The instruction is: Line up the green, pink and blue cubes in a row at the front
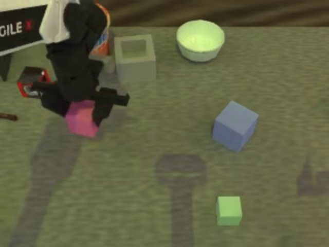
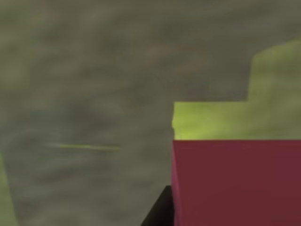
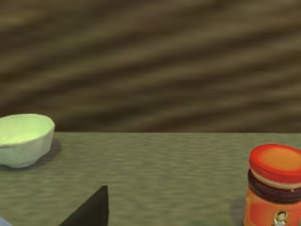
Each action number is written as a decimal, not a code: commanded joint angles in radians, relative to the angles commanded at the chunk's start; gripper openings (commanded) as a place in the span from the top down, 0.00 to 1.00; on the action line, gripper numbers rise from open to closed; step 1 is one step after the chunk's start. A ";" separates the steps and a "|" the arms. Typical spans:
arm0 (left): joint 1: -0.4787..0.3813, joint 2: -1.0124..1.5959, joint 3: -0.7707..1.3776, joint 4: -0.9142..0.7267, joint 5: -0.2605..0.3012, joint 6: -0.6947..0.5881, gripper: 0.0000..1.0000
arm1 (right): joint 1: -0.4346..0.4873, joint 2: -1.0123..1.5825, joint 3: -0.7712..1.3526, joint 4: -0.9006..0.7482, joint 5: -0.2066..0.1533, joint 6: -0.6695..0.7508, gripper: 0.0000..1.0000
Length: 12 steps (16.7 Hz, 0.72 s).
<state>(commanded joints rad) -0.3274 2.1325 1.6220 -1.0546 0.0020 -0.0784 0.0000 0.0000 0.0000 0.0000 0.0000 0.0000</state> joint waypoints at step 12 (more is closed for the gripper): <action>-0.591 -0.101 -0.078 -0.019 -0.019 -0.841 1.00 | 0.000 0.000 0.000 0.000 0.000 0.000 0.00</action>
<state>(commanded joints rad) -0.9187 2.0315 1.5440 -1.0738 -0.0172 -0.9193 0.0000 0.0000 0.0000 0.0000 0.0000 0.0000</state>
